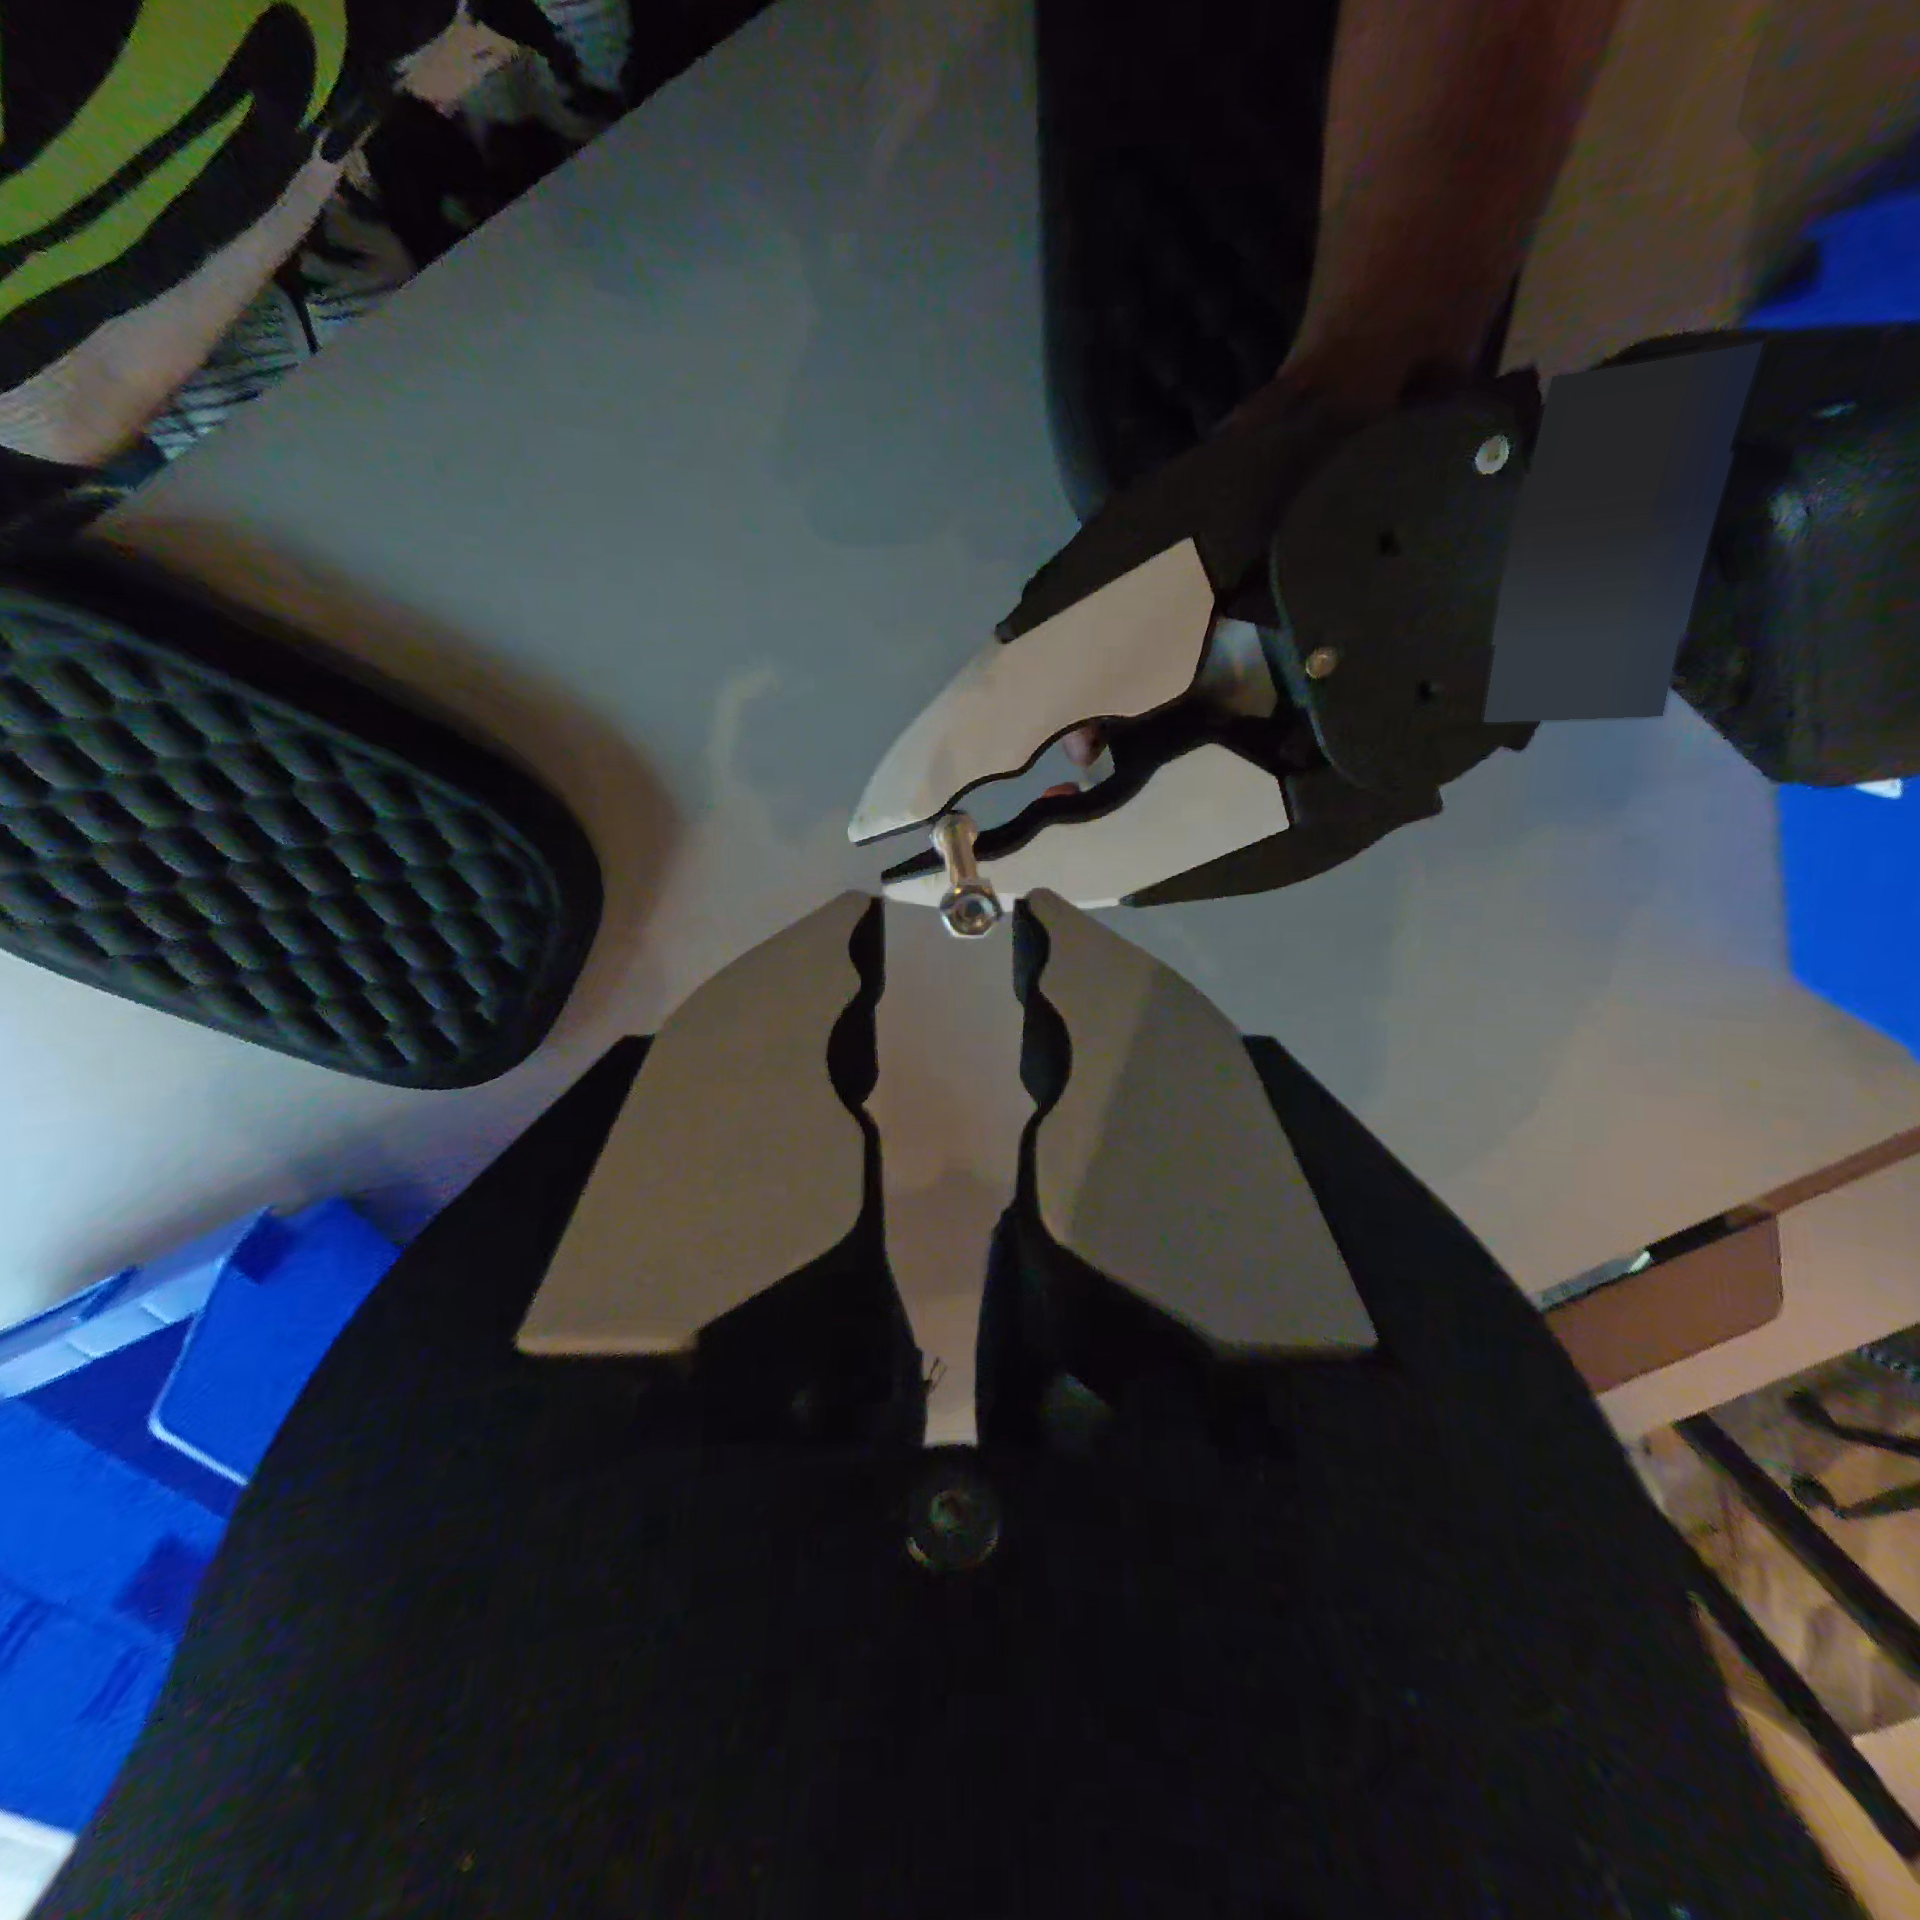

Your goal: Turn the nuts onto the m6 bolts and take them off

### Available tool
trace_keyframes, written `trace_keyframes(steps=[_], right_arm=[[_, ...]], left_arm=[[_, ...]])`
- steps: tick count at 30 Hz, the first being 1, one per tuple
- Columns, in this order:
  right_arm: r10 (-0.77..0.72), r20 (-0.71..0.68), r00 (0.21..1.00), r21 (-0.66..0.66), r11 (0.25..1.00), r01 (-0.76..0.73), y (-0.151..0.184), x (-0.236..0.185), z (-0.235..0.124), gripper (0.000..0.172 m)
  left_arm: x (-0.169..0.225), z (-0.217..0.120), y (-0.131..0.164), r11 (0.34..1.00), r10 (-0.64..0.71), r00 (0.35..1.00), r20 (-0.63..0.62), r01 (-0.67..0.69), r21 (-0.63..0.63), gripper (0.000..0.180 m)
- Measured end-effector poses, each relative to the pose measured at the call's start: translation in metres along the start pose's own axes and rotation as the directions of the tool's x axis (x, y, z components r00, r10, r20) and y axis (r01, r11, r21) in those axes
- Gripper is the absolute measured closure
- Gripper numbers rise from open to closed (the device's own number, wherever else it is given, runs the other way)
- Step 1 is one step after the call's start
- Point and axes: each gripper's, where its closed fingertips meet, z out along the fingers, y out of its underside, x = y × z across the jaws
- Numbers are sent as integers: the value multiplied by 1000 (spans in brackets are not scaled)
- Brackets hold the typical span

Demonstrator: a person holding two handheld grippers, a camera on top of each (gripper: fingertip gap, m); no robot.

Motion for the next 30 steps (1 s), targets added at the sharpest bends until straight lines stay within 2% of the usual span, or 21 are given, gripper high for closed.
trace_keyframes(steps=[3,6,10,13,15,18,21,23,25,30], right_arm=[[-24,-5,1000,39,999,24,-3,4,1,161],[31,-8,999,26,999,-31,-2,5,1,161],[300,-29,953,-4,954,-301,-2,7,2,161],[525,-69,848,-26,849,-528,0,7,3,161],[557,-85,826,-21,828,-560,0,7,3,161],[458,-89,885,-5,888,-460,-1,8,-2,144],[205,-47,978,21,979,-204,-6,2,-6,141],[85,-42,995,-13,996,-86,0,1,-5,141],[51,-28,998,-39,998,-53,5,2,-1,142],[-3,-7,1000,-5,1000,3,1,3,2,154]], left_arm=[[0,0,0,1000,0,1000,-1,0,1,171],[-1,-1,0,1000,-5,1000,4,5,3,171],[-1,0,0,1000,-2,1000,10,2,-2,171],[-1,0,1,1000,1,1000,12,-1,-9,171],[-1,1,1,1000,1,1000,10,-1,-9,171],[-1,0,0,1000,1,1000,8,-1,-4,171],[-1,0,0,1000,0,1000,7,0,-2,171],[-1,0,0,1000,-1,1000,6,1,0,171],[-1,0,0,1000,-2,1000,5,2,0,171],[-1,0,0,1000,-2,1000,5,2,0,171]])
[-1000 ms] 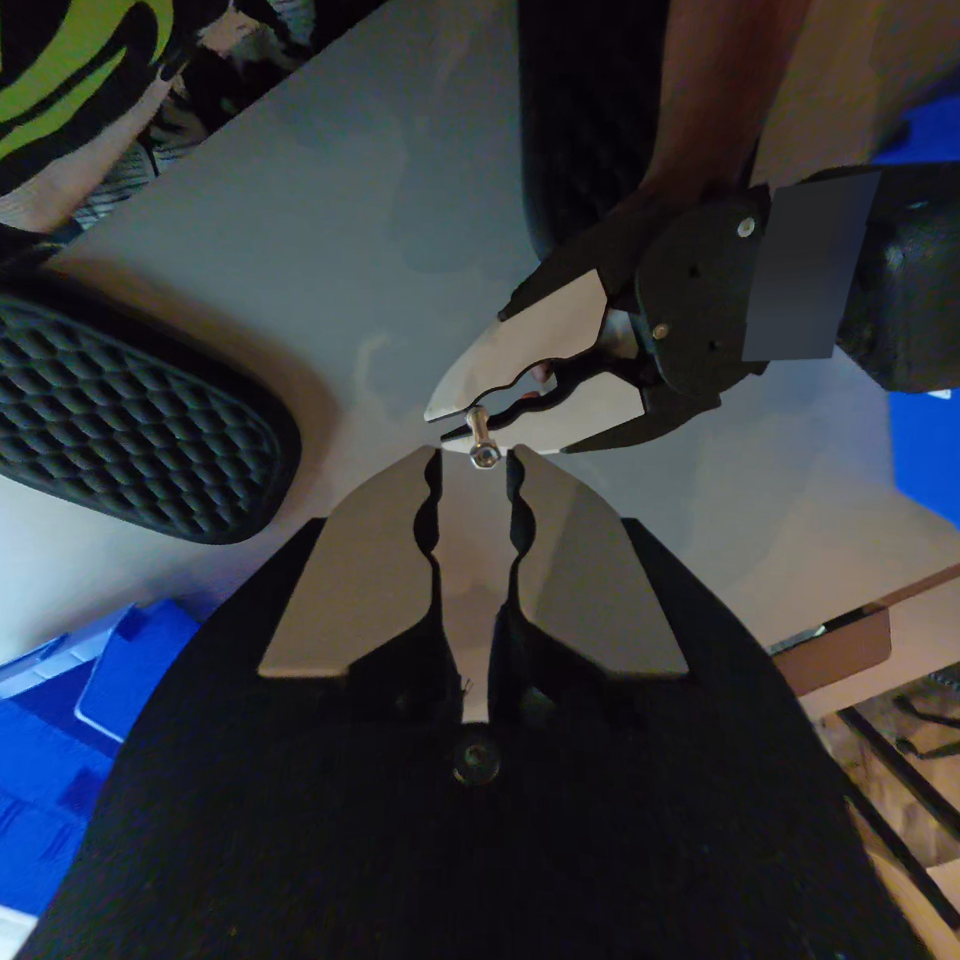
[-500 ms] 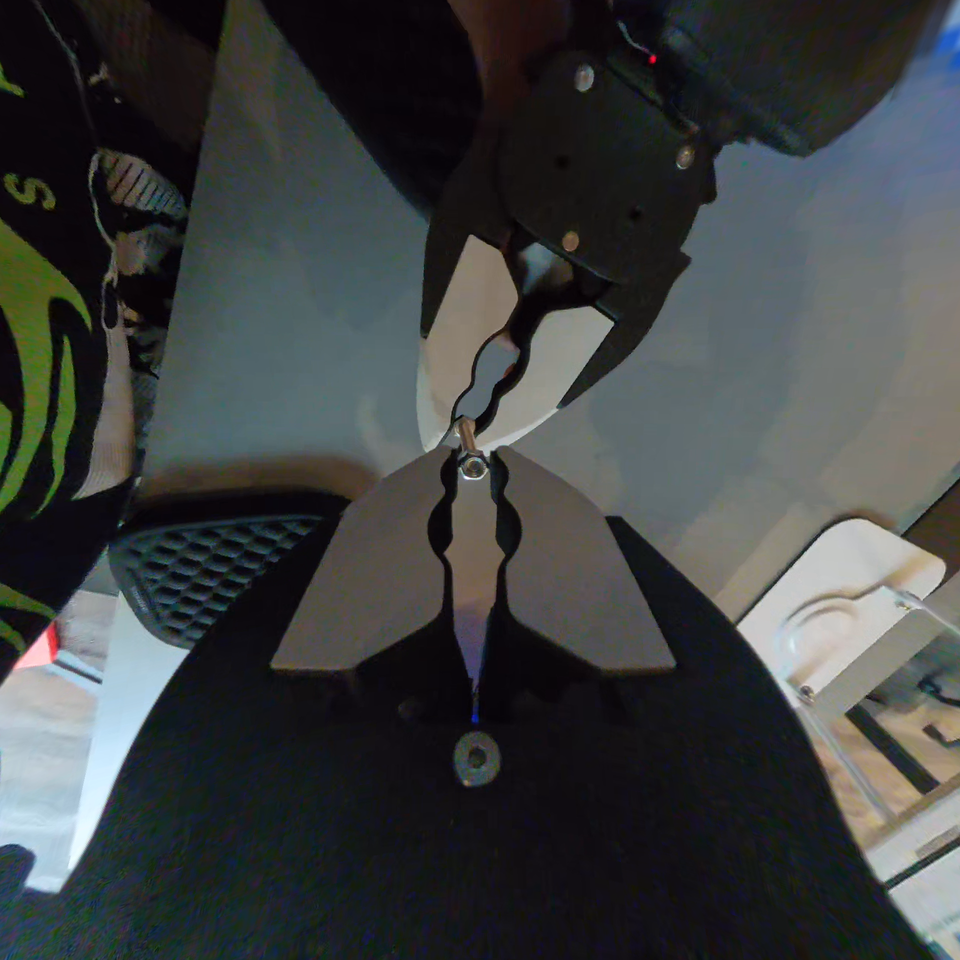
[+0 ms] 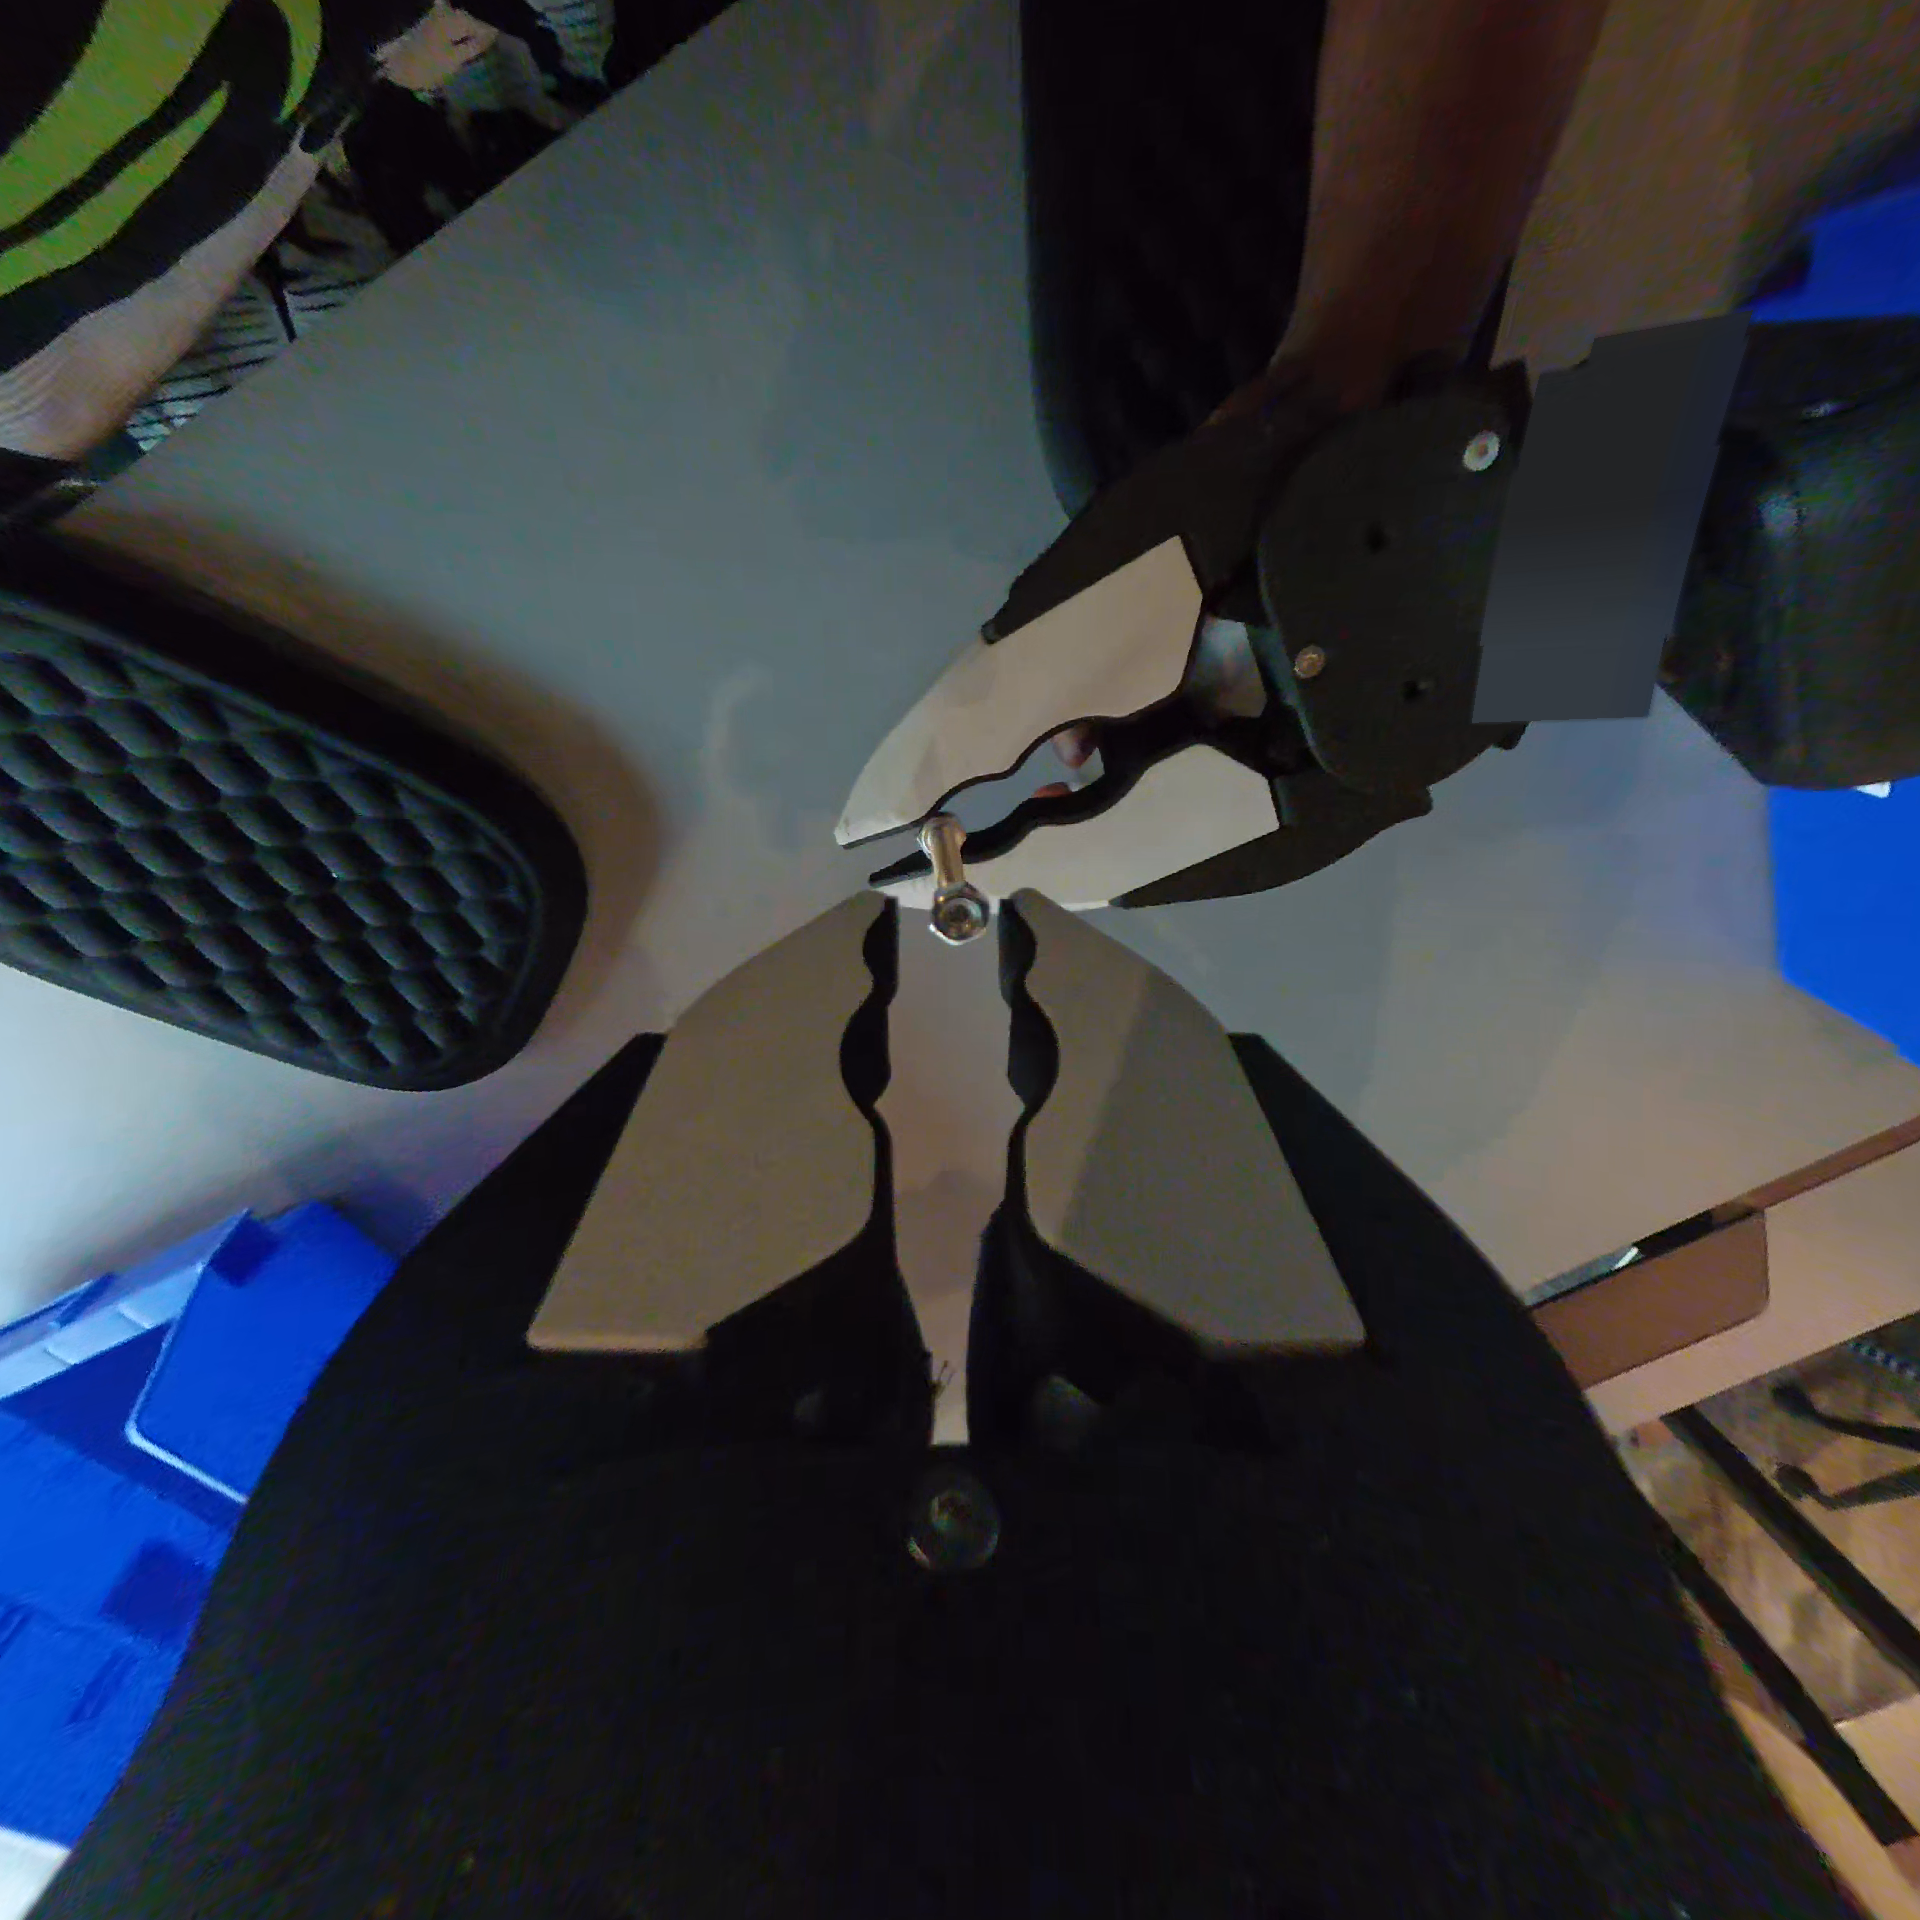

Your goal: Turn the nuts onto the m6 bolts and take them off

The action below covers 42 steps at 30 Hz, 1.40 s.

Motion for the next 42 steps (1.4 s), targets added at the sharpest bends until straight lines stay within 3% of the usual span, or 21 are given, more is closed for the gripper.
trace_keyframes(steps=[3,6,11,17,20,24,29,33,37,42], right_arm=[[43,-23,999,-16,999,-44,1,6,0,162],[226,-16,974,-22,974,-226,0,6,0,162],[586,-65,808,-63,806,-589,3,4,0,162],[636,-151,756,-4,765,-644,3,9,-2,154],[690,-188,699,192,724,-663,1,17,-10,139],[780,-196,594,564,585,-582,0,16,-18,112],[824,-261,503,876,421,-236,0,2,-30,102],[845,-255,470,958,286,6,-4,-8,-39,112],[861,-171,478,979,203,-14,-4,-3,-27,107],[873,-88,480,992,118,-34,-6,1,-17,115]], left_arm=[[-1,0,0,1000,-2,1000,4,2,0,171],[-1,0,-1,1000,-4,1000,9,4,5,171],[-2,1,1,1000,-1,1000,16,2,-6,171],[-2,0,0,1000,0,1000,19,0,-1,171],[-2,1,0,1000,5,1000,17,-5,-3,171],[-2,1,0,1000,9,1000,23,-9,-2,171],[-6,-1,-2,1000,3,999,51,-3,15,171],[-9,-3,-4,999,-8,998,67,5,38,171],[-9,-5,-6,998,-12,998,61,9,55,171],[-8,-4,-5,999,-15,999,49,13,51,171]])
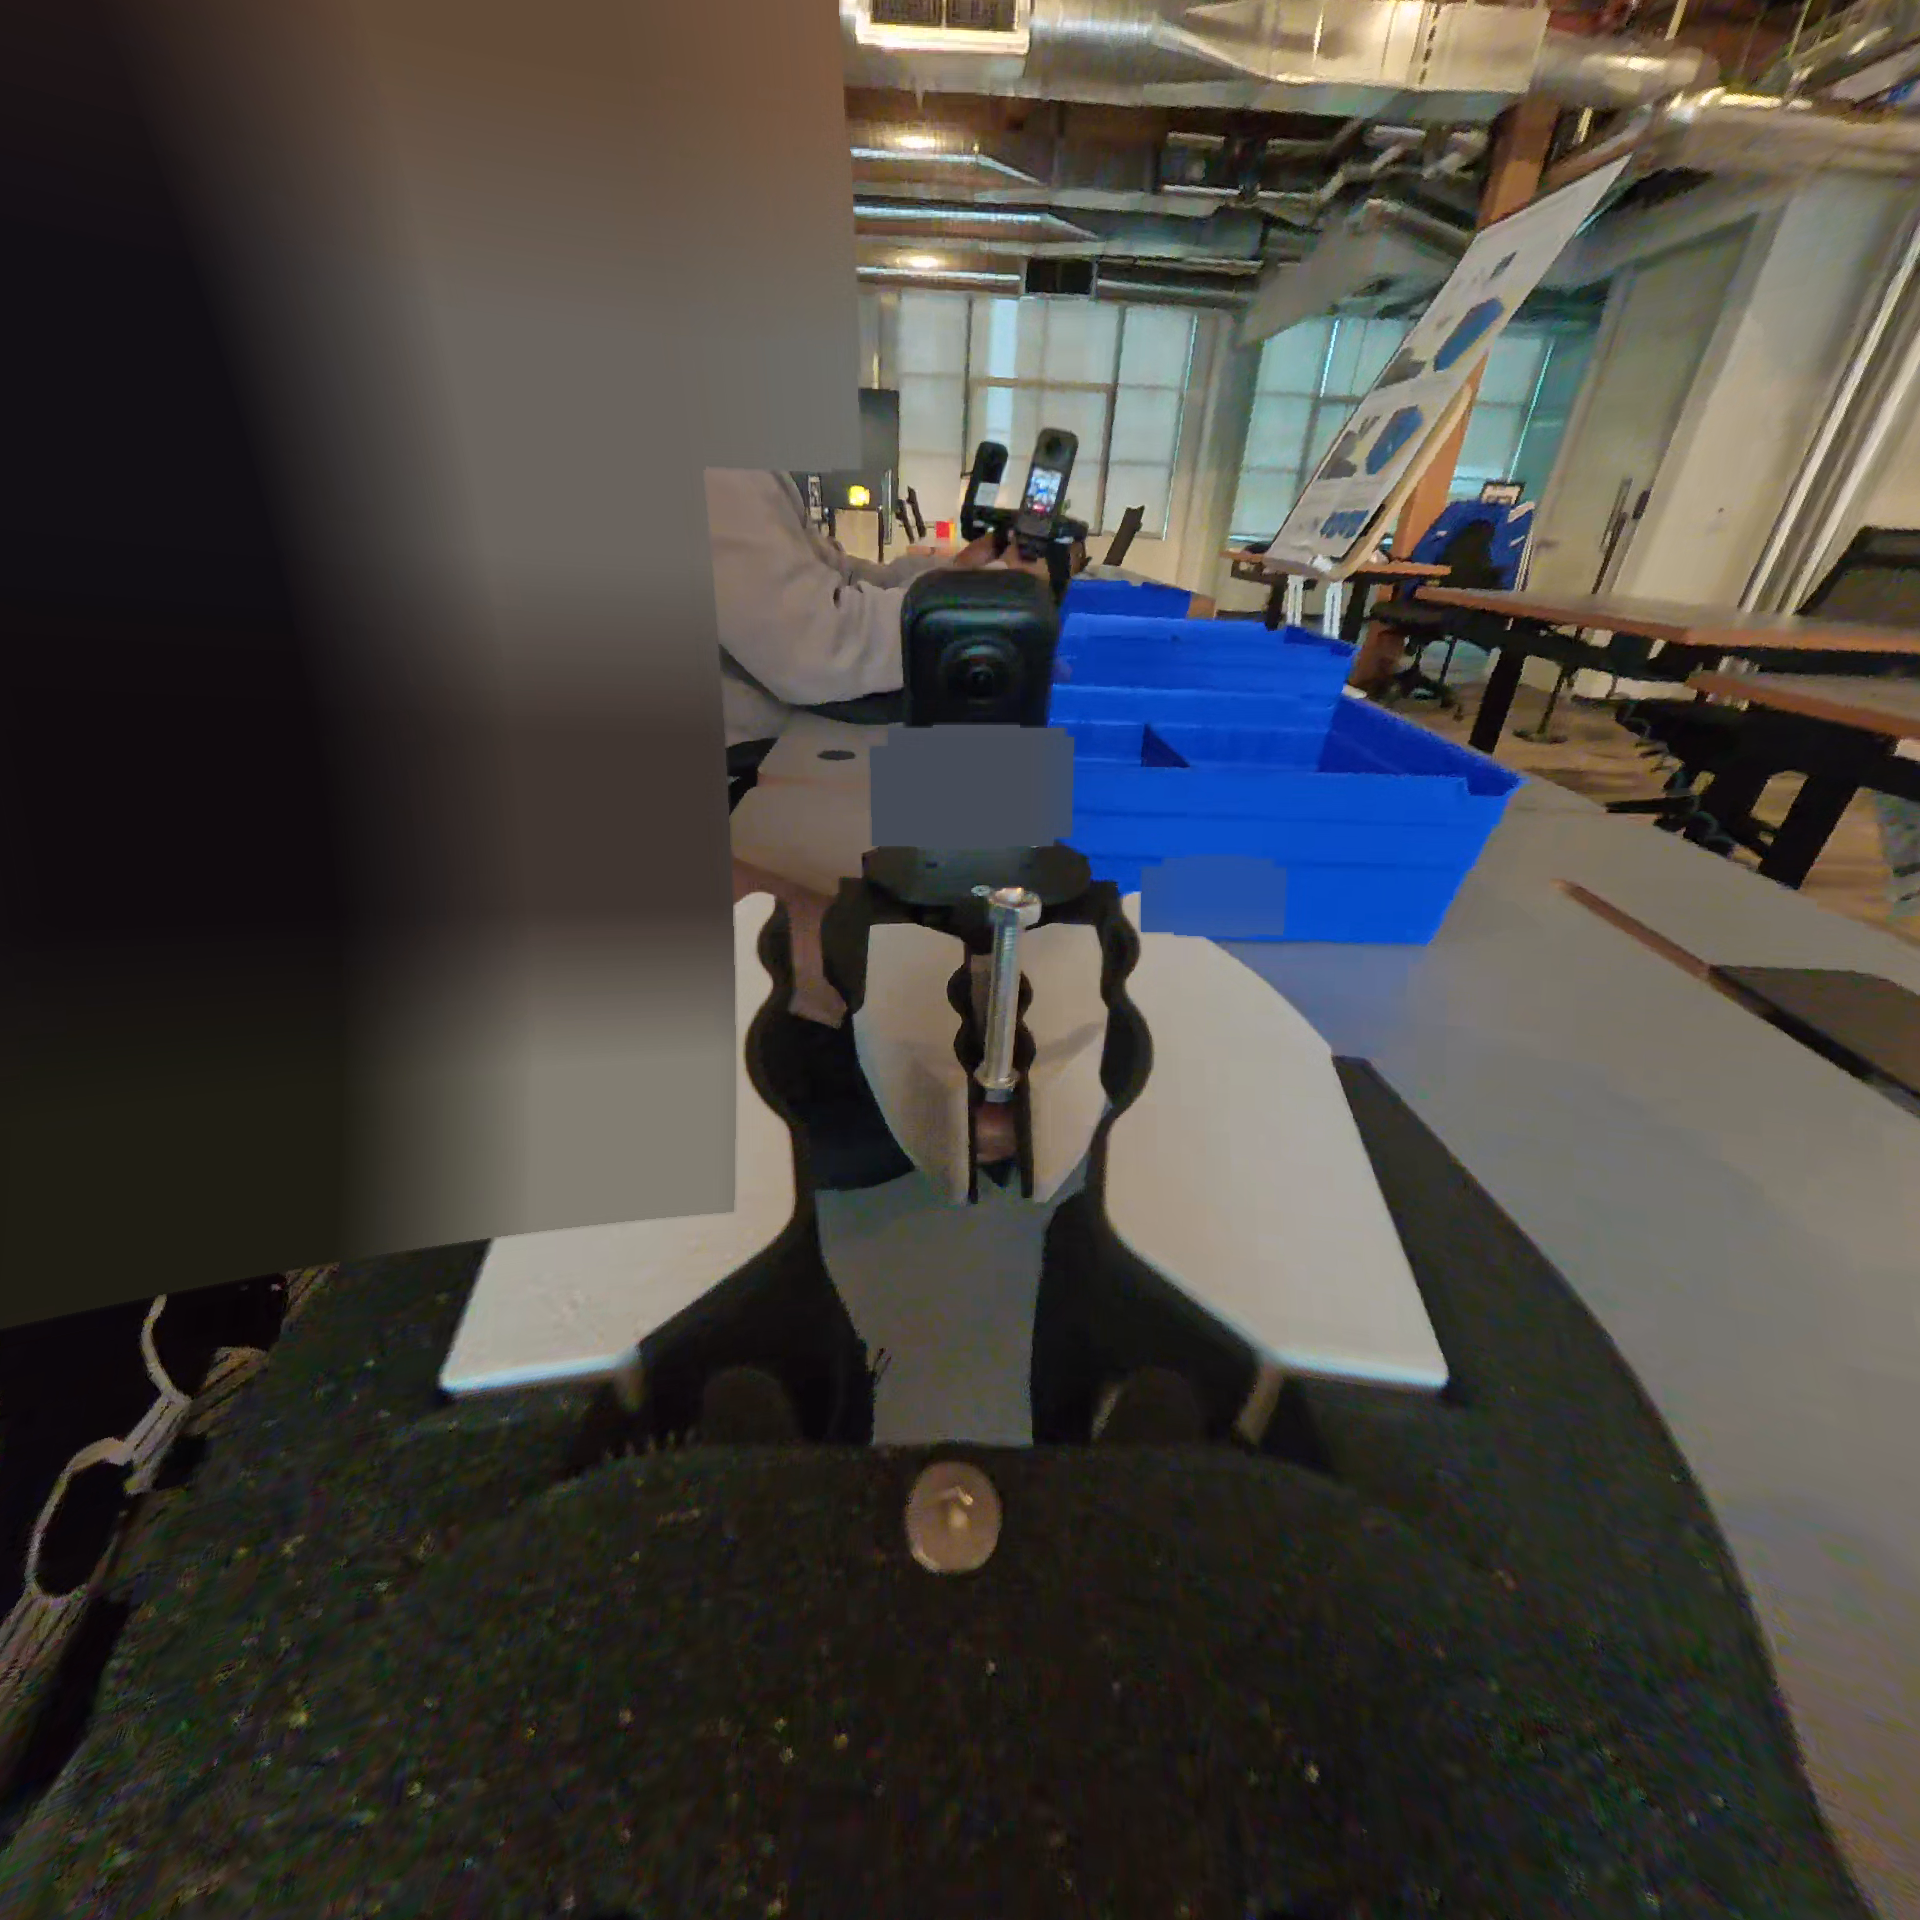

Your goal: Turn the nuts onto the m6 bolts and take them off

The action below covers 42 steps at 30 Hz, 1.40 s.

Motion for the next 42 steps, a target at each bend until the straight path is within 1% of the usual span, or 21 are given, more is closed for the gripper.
trace_keyframes(steps=[11,13,16,17,18,19,21,22,23,25,28,30,31,32,34,35,36,38,40,41,42], right_arm=[[13,10,1000,-37,999,-12,5,-2,4,126],[4,11,1000,-42,999,-3,6,-3,4,133],[-17,18,1000,-21,1000,17,2,-4,1,151],[-17,10,1000,-13,1000,17,1,-3,1,151],[-13,-3,1000,-11,1000,13,2,0,1,149],[-8,-13,1000,-12,1000,8,2,2,2,144],[6,-28,1000,-20,1000,-6,4,5,4,125],[12,-20,1000,-26,1000,-13,5,4,6,119],[15,-6,1000,-31,999,-15,6,2,7,119],[5,8,1000,-34,999,-5,5,-1,7,125],[-21,10,1000,-20,1000,21,3,-2,2,150],[-15,16,1000,-3,1000,15,1,-2,0,156],[-8,13,1000,-6,1000,8,1,0,0,155],[-4,4,1000,-13,1000,4,3,1,1,150],[-5,-11,1000,-24,1000,4,6,4,5,130],[-5,-7,1000,-35,999,5,7,3,6,125],[-7,4,1000,-43,999,7,8,1,7,124],[-22,6,1000,-47,999,22,8,-1,7,132],[-39,14,999,-36,999,40,6,-2,3,151],[-34,17,999,-22,999,35,4,-2,2,155],[-26,19,999,-14,1000,26,3,-2,1,156]], left_arm=[[-2,1,1,1000,-13,1000,2,13,-9,171],[-3,0,1,1000,-18,1000,7,18,-6,171],[-3,0,1,1000,-23,1000,9,23,-2,171],[-3,0,1,1000,-20,1000,8,20,-5,171],[-2,0,1,1000,-16,1000,6,16,-8,171],[-2,0,1,1000,-14,1000,5,14,-10,171],[-2,0,2,1000,-15,1000,4,15,-10,171],[-2,0,2,1000,-16,1000,3,16,-10,171],[-2,0,2,1000,-16,1000,3,16,-11,171],[-2,0,1,1000,-17,1000,6,17,-10,171],[-3,0,1,1000,-22,1000,10,22,-4,171],[-3,0,1,1000,-21,1000,9,21,-5,171],[-3,0,1,1000,-20,1000,8,20,-7,171],[-3,0,1,1000,-19,1000,7,19,-8,171],[-3,0,1,1000,-20,1000,6,20,-7,171],[-3,0,1,1000,-21,1000,6,21,-7,171],[-3,0,1,1000,-21,1000,5,21,-8,171],[-3,0,1,1000,-20,1000,5,20,-9,171],[-3,-1,1,1000,-23,1000,8,23,-6,171],[-3,-1,1,1000,-24,1000,7,24,-5,171],[-3,-1,1,1000,-23,1000,7,24,-6,171]])
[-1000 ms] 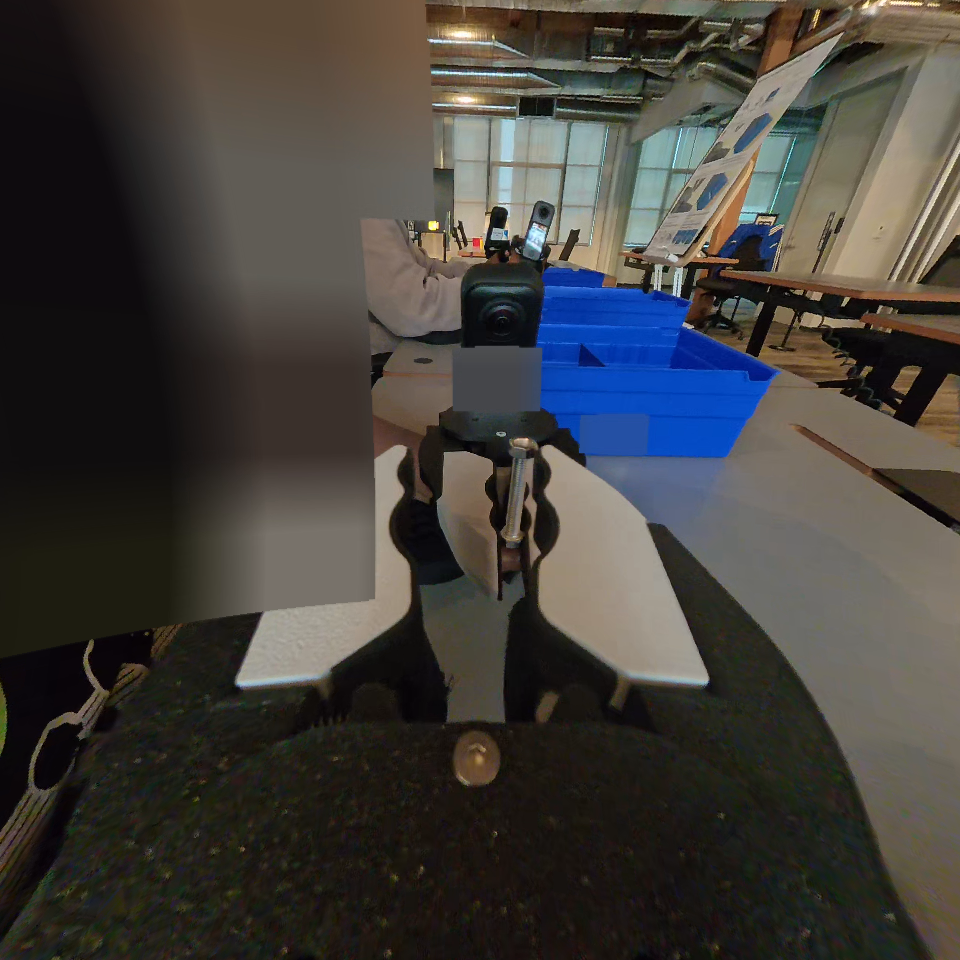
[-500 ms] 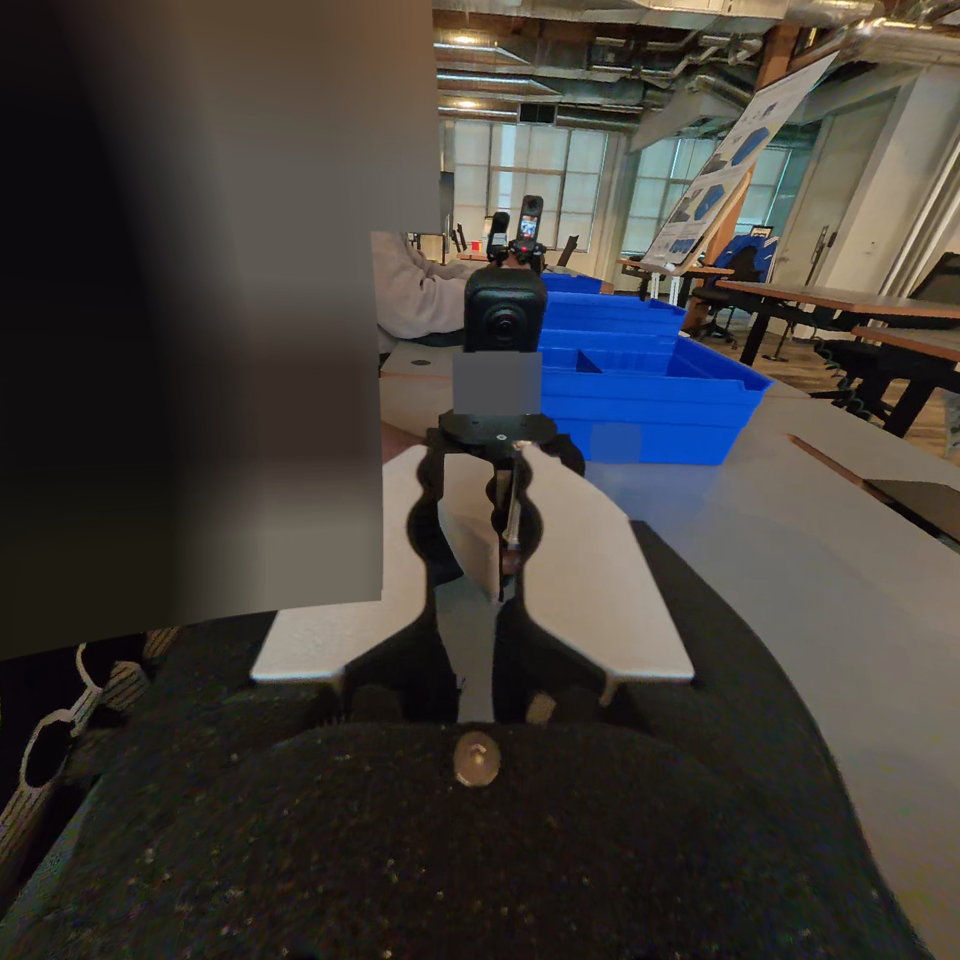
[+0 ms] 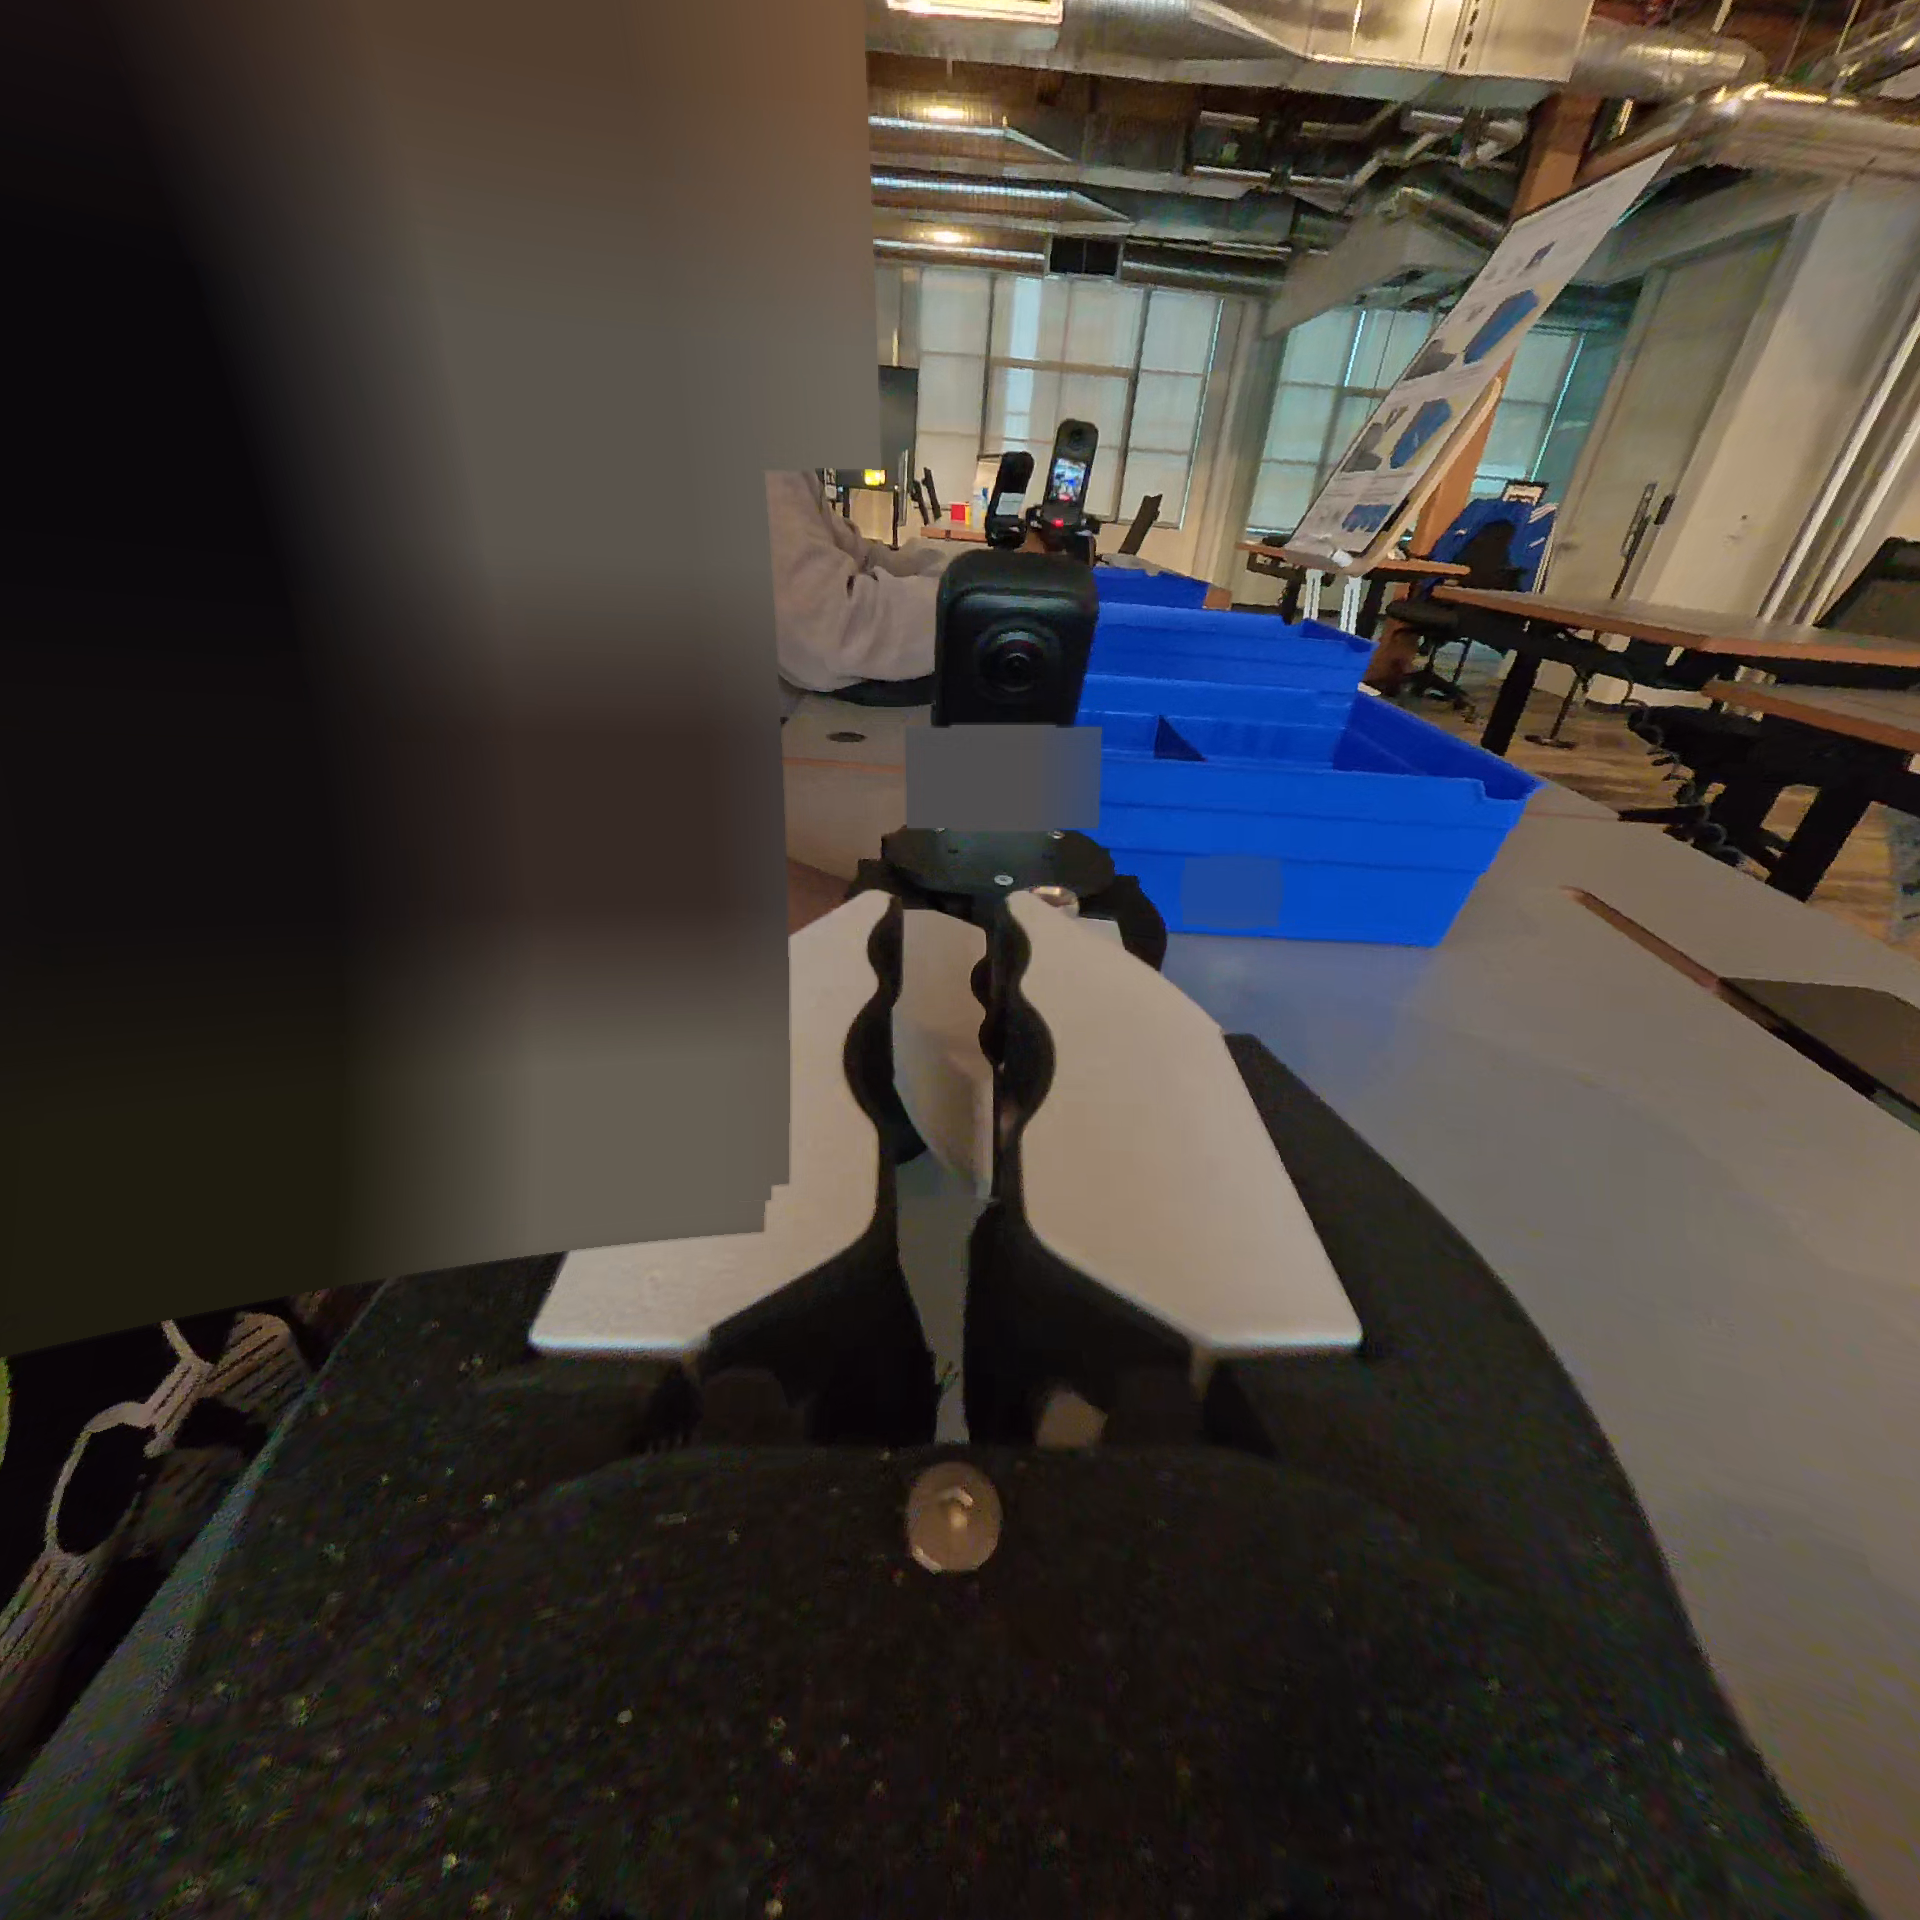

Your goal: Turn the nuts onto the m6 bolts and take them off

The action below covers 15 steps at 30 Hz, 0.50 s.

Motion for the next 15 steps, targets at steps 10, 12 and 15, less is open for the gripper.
trace_keyframes(steps=[10,12,15], right_arm=[[-13,-19,1000,-28,1000,12,5,2,6,131],[-28,1,1000,-15,999,28,2,-2,2,152],[-15,0,1000,2,1000,15,0,0,0,156]], left_arm=[[0,0,0,1000,1,1000,-2,-1,-3,171],[0,0,0,1000,-1,1000,1,1,0,171],[0,0,0,1000,1,1000,-1,-1,-2,171]])
